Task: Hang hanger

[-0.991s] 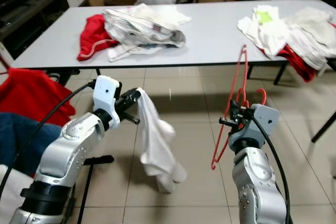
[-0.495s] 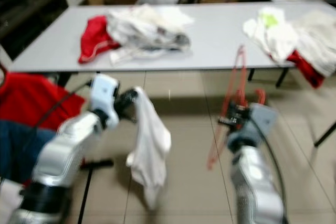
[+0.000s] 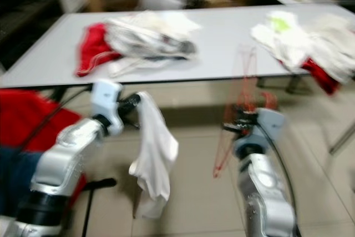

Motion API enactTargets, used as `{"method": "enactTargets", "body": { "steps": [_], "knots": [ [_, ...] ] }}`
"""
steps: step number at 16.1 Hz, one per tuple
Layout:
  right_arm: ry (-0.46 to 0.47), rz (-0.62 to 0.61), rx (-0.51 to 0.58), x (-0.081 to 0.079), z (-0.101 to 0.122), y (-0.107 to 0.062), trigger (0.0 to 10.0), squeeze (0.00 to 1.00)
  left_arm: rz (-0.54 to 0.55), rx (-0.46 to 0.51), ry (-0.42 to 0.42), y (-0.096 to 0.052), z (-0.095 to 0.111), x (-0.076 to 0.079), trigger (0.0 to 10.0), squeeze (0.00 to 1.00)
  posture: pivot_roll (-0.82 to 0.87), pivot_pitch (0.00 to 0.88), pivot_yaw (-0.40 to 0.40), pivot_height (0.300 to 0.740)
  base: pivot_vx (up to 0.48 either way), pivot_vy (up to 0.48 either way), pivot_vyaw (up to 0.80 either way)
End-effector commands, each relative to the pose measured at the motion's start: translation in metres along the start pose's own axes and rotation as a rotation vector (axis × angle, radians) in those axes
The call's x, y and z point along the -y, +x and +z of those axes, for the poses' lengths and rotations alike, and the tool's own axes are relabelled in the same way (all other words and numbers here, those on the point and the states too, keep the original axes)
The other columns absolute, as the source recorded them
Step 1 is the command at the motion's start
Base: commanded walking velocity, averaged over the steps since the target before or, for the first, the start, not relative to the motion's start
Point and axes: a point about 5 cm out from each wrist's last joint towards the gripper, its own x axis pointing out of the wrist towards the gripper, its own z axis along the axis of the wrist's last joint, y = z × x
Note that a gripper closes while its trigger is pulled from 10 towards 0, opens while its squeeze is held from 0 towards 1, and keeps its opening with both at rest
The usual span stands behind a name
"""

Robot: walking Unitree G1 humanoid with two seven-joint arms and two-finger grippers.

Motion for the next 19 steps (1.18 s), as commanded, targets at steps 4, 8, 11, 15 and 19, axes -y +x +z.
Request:
{"method": "enactTargets", "body": {
  "steps": [4,8,11,15,19],
  "knots": [
    [-0.02,-0.033,0.002,0.0097,0.0026,-0.003,10.0,0.0,-0.035,0.054,0.015,0.0059,0.0124,0.0089,10.0,0.0,-0.22,0.0,0.042,0.719,0.351,0.0,-0.33],
    [-0.034,-0.016,-0.009,0.0091,0.0019,-0.0022,10.0,0.0,-0.023,0.056,0.019,0.0052,0.0112,0.0078,10.0,0.0,-0.22,0.0,0.035,0.719,0.35,0.0,0.0],
    [-0.035,-0.005,-0.011,0.0071,0.0018,-0.0006,10.0,0.0,-0.021,0.058,0.02,0.0046,0.0112,0.0075,10.0,0.0,-0.21,0.0,0.029,0.719,0.352,0.0,0.0],
    [-0.038,0.004,-0.014,0.0052,0.0008,0.0007,10.0,0.0,-0.016,0.064,0.017,0.0039,0.0122,0.0065,10.0,0.0,-0.21,0.0,0.026,0.719,0.352,0.0,0.0],
    [-0.047,0.004,-0.015,0.0059,0.0009,0.0014,10.0,0.0,-0.018,0.064,0.019,0.0046,0.0125,0.0071,10.0,0.0,-0.21,0.0,0.028,0.719,0.353,0.0,0.0]
  ]
}}
